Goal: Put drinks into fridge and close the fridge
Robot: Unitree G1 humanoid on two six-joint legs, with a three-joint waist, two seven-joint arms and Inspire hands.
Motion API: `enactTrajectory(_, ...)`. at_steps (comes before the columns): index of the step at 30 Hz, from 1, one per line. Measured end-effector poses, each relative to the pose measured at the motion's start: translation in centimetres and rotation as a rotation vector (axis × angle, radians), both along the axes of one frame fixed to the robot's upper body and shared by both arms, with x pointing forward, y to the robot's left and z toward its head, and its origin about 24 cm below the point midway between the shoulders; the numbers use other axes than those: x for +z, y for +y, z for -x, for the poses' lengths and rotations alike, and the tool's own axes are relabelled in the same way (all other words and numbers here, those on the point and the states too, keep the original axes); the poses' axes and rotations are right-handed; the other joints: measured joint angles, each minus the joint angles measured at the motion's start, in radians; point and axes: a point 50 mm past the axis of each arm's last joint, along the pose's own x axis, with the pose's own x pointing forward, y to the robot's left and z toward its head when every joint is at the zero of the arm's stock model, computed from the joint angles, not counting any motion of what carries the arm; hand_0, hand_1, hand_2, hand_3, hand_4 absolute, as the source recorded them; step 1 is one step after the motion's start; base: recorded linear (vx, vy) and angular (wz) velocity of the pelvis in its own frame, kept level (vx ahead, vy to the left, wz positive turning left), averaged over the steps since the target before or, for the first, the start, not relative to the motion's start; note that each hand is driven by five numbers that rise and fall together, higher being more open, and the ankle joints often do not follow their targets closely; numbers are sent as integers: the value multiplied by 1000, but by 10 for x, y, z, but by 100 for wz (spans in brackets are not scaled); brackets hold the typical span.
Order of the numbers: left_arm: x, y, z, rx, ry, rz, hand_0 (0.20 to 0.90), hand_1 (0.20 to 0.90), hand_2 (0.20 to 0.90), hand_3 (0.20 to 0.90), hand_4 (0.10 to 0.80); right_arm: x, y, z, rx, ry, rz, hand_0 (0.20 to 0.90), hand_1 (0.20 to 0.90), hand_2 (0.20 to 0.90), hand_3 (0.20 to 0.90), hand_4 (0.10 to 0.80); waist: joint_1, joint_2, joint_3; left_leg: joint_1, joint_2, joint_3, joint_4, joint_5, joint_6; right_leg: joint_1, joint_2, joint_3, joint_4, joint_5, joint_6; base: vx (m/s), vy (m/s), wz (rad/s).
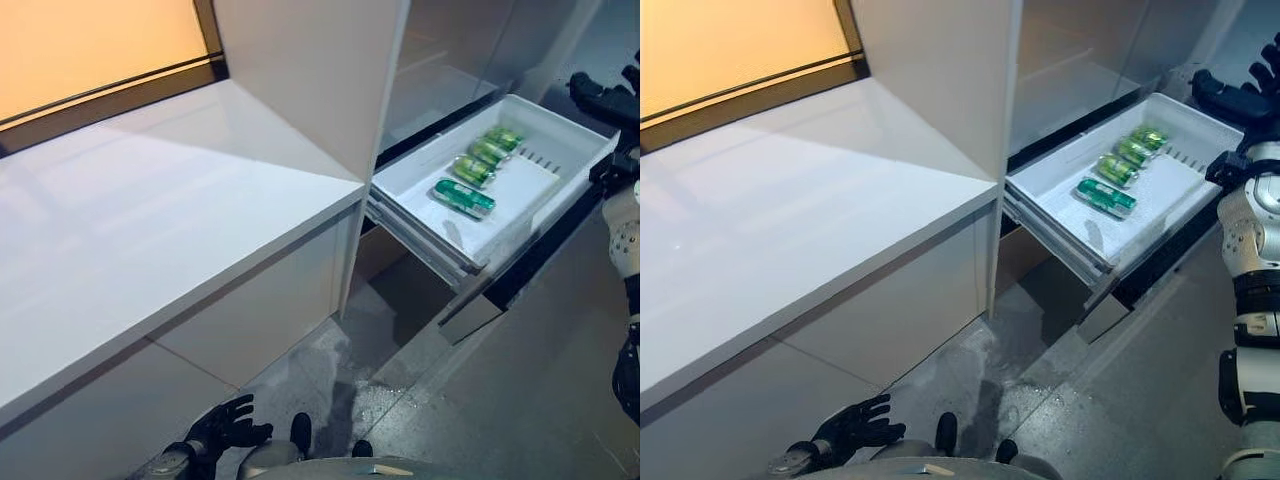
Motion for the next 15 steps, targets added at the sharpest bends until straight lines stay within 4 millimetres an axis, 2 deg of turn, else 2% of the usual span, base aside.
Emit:
enactTrajectory(5, -1, -5, -1, -14, 9, 7, 900, 900, 900, 900, 800, -25, -11, 9, -55, 61, -33, 900, 900, 900, 900, 800, -46, 9, -12, 10, 4, 24, 0, -8, 1, 0, 2, 28, 0, 2, 1, -1, -11, -20)
enactTrajectory(11, -2, -7, -1, -7, 18, -1, 900, 900, 900, 900, 800, -58, -30, 29, -121, 145, -82, 900, 900, 900, 900, 800, -63, 22, -38, 15, 8, 39, -1, -12, 0, 1, 6, 42, -2, 5, 0, 5, -29, -8)
enactTrajectory(15, -6, -5, 8, 2, 55, -10, 900, 900, 900, 900, 800, -87, -37, 38, -151, 171, -221, 900, 900, 900, 900, 800, -64, 24, -52, 15, 9, 37, -1, -13, -1, 2, 7, 41, -5, 3, 3, 50, -45, 1)
